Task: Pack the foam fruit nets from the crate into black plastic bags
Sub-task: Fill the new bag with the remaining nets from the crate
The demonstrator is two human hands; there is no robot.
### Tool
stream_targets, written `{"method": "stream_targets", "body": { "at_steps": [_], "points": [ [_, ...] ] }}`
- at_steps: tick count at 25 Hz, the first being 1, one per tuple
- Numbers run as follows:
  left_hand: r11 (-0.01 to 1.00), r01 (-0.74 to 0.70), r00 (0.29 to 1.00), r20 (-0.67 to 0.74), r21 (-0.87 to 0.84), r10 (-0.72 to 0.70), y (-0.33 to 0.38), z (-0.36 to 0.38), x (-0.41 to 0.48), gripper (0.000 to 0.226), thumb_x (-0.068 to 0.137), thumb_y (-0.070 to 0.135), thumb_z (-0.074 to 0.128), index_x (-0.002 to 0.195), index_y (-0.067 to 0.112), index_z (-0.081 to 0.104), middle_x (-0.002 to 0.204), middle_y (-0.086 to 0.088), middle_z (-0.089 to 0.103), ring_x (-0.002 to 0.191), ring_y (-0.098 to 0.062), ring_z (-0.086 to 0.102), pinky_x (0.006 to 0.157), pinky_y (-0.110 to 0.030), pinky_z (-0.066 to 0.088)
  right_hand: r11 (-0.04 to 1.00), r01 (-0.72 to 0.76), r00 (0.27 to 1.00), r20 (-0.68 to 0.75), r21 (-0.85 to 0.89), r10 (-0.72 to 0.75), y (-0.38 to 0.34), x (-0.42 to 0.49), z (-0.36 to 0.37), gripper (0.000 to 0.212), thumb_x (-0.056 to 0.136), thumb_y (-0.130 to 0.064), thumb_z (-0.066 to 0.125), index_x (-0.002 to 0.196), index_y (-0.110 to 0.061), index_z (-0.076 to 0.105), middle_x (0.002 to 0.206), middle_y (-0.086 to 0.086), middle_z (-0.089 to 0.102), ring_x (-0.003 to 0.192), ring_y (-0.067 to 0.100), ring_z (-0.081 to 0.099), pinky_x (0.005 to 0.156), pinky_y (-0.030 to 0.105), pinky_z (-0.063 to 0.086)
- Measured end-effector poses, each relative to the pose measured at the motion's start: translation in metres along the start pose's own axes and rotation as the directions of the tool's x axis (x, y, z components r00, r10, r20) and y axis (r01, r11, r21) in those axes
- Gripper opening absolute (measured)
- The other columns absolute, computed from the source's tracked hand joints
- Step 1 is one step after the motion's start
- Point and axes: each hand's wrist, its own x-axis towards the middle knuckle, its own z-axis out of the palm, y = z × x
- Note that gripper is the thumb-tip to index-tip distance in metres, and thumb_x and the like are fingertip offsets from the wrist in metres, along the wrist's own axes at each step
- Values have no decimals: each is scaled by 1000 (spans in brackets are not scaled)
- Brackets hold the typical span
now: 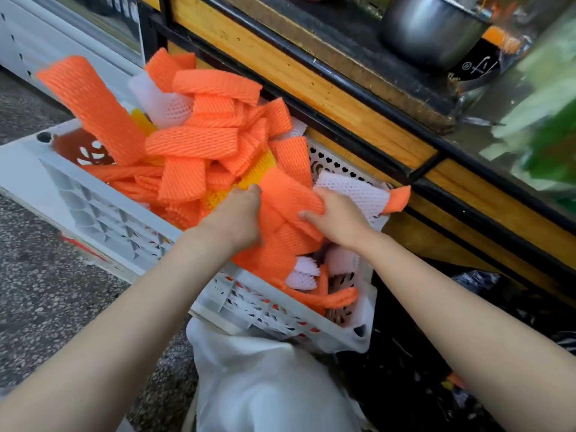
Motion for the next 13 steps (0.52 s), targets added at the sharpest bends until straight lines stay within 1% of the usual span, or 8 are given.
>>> {"method": "stream_targets", "body": {
  "at_steps": [2,4,6,7,8,10,12,13],
  "points": [
    [998,-50,986,-164,-25,45,2,-9,-2,62,73,10,76,127,1,48,127,-23,53,118,-35,50,93,-33,36,998,-10,992,-123,55,16,2,-12,-17,34,91,-31,58,120,-14,53,101,-1,60,91,15,56,74,27,41],
    [984,-115,906,-419,-133,50,6,-17,-5,54,76,12,73,124,1,51,123,-23,54,116,-35,50,92,-30,31,988,-30,966,-248,153,68,3,-24,-33,36,94,-28,53,125,-9,47,106,1,55,99,17,54,74,24,35],
    [949,-152,801,-597,-276,-45,12,-22,-9,51,78,17,72,122,2,52,120,-19,56,114,-33,51,90,-27,30,958,-46,943,-303,284,135,1,-37,-46,31,98,-27,46,121,-7,46,105,1,52,103,18,53,73,21,34],
    [919,-156,768,-629,-361,-117,15,-21,-11,47,78,20,72,118,2,53,114,-17,58,109,-31,53,86,-27,31,925,-57,941,-289,376,176,0,-44,-49,27,99,-28,43,117,-9,48,104,0,54,103,18,54,76,22,37],
    [876,-155,759,-623,-457,-190,18,-16,-13,44,78,21,72,114,3,53,106,-14,60,101,-28,55,81,-27,33,868,-72,949,-235,492,212,-3,-52,-50,22,100,-30,40,110,-14,51,102,1,57,103,18,56,82,24,42],
    [740,-141,808,-508,-658,-298,27,-1,-19,39,79,20,73,106,7,49,95,-7,57,88,-22,54,76,-29,37,678,-121,970,-57,725,235,-10,-66,-44,21,100,-33,37,99,-23,57,102,2,64,101,16,62,95,33,47],
    [584,-109,892,-338,-804,-299,40,19,-27,37,82,16,71,104,12,41,97,-2,54,90,-17,53,83,-30,43,485,-197,972,104,852,212,-15,-74,-33,25,100,-31,38,107,-19,59,107,3,67,100,14,64,96,35,49],
    [521,-99,928,-268,-848,-259,48,27,-32,36,84,15,68,105,13,39,98,2,54,93,-16,53,87,-30,45,447,-215,967,127,868,219,-15,-74,-28,28,100,-29,40,115,-14,58,112,5,66,103,15,64,96,36,49]
  ]
}}
